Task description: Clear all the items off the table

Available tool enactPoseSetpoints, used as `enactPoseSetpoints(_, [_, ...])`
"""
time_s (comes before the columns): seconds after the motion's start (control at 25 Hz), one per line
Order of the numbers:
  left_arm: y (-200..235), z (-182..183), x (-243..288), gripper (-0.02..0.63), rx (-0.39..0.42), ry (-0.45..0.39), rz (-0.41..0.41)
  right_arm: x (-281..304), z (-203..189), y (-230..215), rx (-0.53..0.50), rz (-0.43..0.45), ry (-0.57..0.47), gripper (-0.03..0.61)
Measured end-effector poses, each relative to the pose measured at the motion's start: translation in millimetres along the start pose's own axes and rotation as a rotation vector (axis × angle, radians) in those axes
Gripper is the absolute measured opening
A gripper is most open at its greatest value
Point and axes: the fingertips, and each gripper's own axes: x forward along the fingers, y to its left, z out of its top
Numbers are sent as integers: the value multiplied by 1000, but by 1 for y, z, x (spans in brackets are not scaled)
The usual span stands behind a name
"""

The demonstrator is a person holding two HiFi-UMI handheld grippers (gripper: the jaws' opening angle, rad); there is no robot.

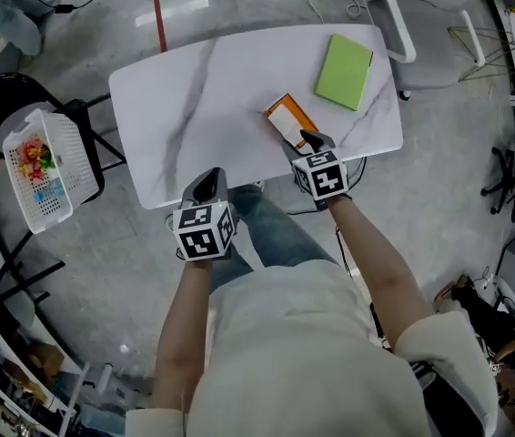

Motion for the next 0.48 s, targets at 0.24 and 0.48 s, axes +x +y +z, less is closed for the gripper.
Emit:
enactPoseSetpoints(0.24, [-14,-1,22,9,5,25,-22,36,-17,-23,-15,-7,72,266])
enactPoseSetpoints(0.48, [-22,-6,35,9,7,49,-28,68,-31,-35,-57,8,138,316])
